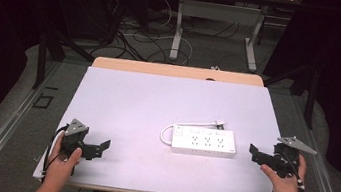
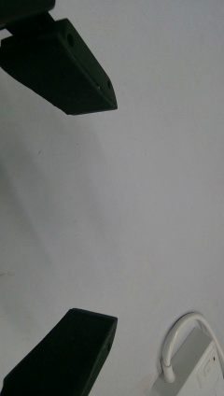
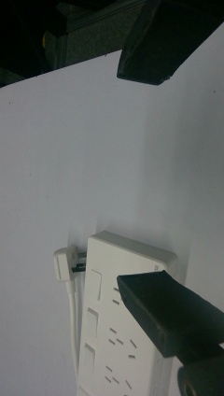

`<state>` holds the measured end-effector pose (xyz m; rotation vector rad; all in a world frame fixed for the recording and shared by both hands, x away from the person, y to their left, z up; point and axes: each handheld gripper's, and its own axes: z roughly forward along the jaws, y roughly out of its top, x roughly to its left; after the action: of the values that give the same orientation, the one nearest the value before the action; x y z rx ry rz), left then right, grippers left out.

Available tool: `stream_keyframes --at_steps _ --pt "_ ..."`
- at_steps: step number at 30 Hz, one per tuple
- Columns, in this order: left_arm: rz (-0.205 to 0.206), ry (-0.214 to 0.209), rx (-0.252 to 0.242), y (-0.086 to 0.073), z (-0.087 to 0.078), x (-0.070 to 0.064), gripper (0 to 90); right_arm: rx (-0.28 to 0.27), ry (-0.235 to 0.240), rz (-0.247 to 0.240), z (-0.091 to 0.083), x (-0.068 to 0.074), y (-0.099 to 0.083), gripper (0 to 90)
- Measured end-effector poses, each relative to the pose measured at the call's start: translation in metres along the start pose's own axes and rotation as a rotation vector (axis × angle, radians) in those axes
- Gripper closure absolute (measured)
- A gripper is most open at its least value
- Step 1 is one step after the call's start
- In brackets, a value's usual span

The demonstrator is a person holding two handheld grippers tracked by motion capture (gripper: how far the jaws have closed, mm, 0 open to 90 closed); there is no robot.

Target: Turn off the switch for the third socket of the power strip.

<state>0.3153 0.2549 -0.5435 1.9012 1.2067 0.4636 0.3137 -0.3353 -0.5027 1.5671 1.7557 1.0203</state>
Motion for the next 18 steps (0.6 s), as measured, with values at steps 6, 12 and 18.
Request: stream_keyframes --at_steps 6,12,18 --pt "-0.001 -0.001 -0.001 0.000 0.000 0.000 0.5 -0.009 -0.019 -0.010 0.006 -0.004 -0.009 2.2" --pt "-0.001 -0.006 0.001 0.000 0.000 0.001 0.5 -0.021 -0.009 -0.029 0.011 -0.004 -0.014 2.2" --pt "0.003 -0.005 0.003 0.000 0.001 0.000 0.4 -0.013 0.004 -0.041 0.019 -0.001 -0.022 2.2"
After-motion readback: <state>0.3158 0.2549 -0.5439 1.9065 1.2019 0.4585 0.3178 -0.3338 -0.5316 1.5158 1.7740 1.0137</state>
